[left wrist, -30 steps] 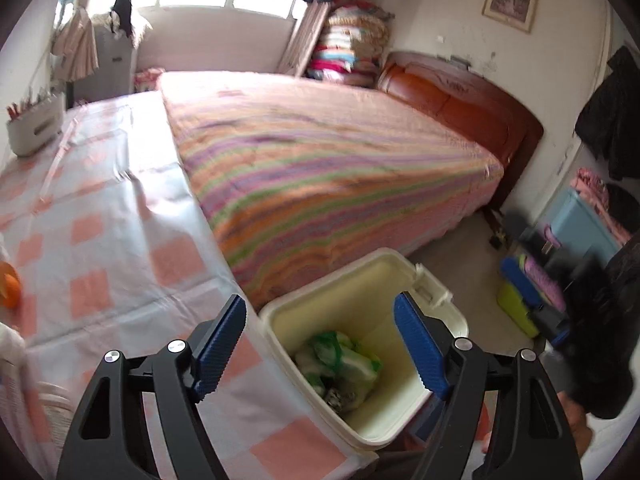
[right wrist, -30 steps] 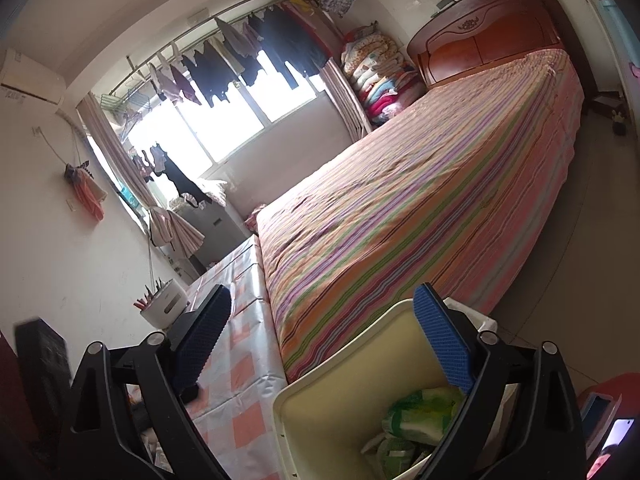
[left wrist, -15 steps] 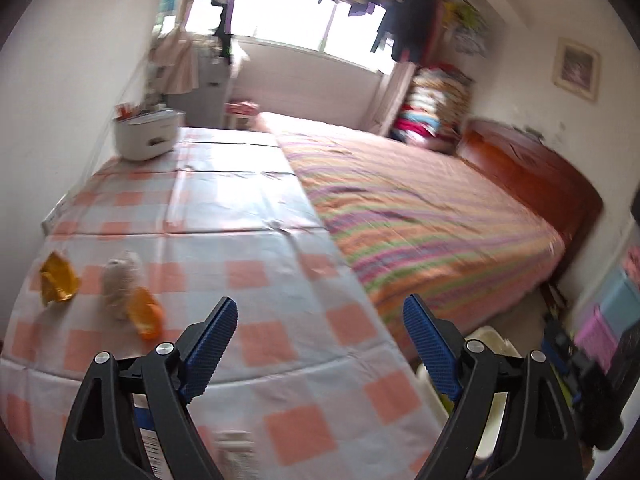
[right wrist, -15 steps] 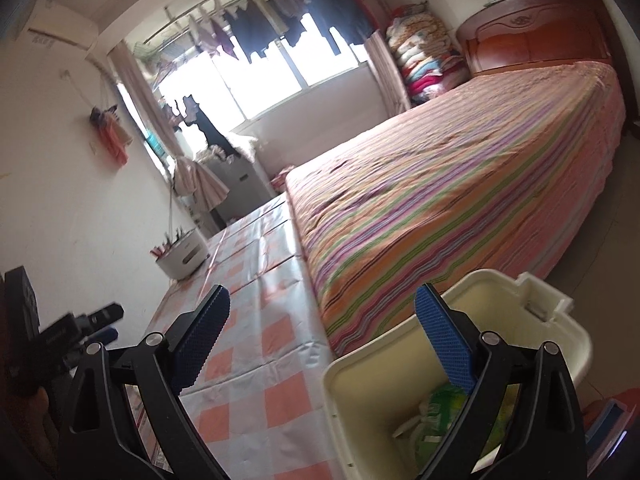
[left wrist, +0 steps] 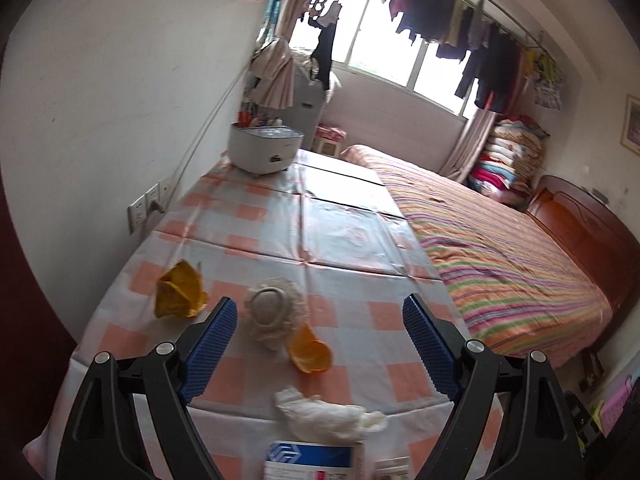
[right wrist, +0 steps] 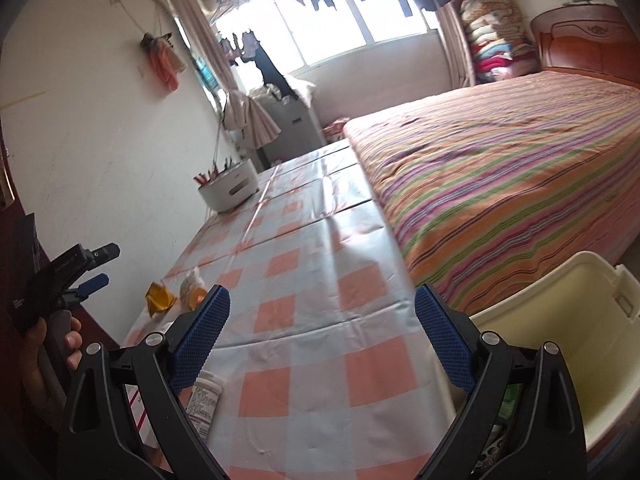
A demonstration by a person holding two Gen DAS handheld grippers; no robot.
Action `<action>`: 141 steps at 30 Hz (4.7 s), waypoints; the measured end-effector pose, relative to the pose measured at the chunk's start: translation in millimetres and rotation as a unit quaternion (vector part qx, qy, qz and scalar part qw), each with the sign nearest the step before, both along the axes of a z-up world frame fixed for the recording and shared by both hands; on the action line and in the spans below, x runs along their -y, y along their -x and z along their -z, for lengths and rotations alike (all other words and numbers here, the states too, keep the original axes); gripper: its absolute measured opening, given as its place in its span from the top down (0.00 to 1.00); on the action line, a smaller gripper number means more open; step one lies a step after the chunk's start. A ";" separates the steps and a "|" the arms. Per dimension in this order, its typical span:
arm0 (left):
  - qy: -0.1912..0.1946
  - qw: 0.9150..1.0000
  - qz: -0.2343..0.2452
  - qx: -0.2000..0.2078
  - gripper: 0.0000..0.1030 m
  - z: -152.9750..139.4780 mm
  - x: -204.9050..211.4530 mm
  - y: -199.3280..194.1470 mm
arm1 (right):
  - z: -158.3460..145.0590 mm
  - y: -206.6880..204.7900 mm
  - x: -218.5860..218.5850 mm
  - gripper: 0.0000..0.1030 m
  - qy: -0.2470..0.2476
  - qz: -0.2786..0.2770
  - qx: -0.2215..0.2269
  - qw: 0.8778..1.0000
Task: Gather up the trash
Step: 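Reach the right tool to the orange peel and close on it, then grasp the yellow wrapper with the left tool while the right tool holds the peel, then carry the orange peel over the cream bin and open the right tool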
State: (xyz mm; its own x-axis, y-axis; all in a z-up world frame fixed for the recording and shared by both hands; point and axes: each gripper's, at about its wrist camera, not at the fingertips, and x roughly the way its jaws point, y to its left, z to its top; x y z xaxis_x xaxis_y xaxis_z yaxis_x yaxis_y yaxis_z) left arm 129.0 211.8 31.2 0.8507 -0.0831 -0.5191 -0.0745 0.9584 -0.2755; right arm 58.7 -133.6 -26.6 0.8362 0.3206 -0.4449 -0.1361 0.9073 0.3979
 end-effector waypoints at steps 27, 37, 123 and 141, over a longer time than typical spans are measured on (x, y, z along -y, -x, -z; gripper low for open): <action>0.053 0.991 -0.090 -0.078 0.20 40.2 -101.0 -22.3 | -16.5 -121.5 -204.0 0.11 0.171 -0.338 -0.075 0.923; 0.042 0.990 -0.097 -0.095 0.20 48.0 -108.1 -32.2 | 9.8 -162.0 -242.0 0.12 0.223 -0.354 -0.140 0.897; 0.024 0.999 0.023 -0.035 0.64 12.3 -8.2 -32.2 | -23.7 -83.8 -37.3 0.69 0.060 -0.188 -0.089 0.976; 0.013 0.977 0.207 -0.043 0.64 17.1 122.5 -4.3 | -13.0 -29.0 57.4 0.69 0.047 -0.100 -0.080 0.991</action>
